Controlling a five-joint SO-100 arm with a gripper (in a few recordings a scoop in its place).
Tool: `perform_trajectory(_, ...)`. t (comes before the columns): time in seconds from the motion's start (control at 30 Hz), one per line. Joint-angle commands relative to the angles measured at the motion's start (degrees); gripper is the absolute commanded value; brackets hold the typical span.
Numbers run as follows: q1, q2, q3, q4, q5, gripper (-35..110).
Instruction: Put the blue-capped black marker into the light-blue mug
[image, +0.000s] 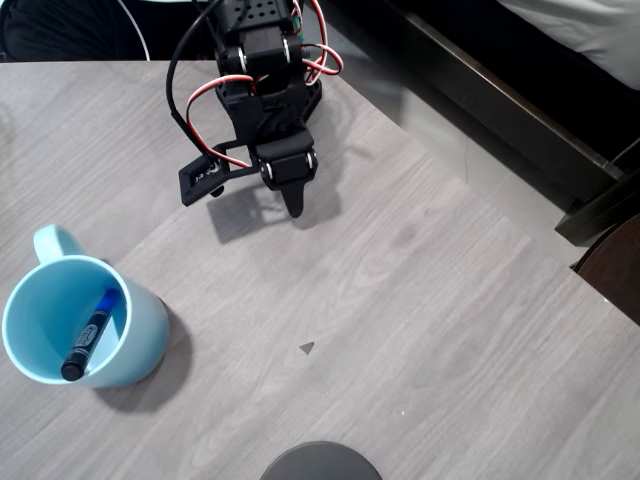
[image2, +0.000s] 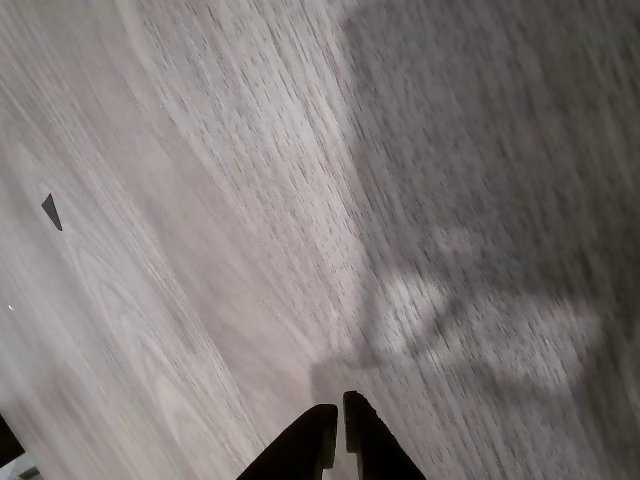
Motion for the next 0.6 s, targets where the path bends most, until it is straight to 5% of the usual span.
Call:
perform_trajectory(0.0,0.53,1.41,0.26,0.53,0.62,0)
perform_trajectory(0.57,7.38,1.41,0.26,1.05,2.55,0)
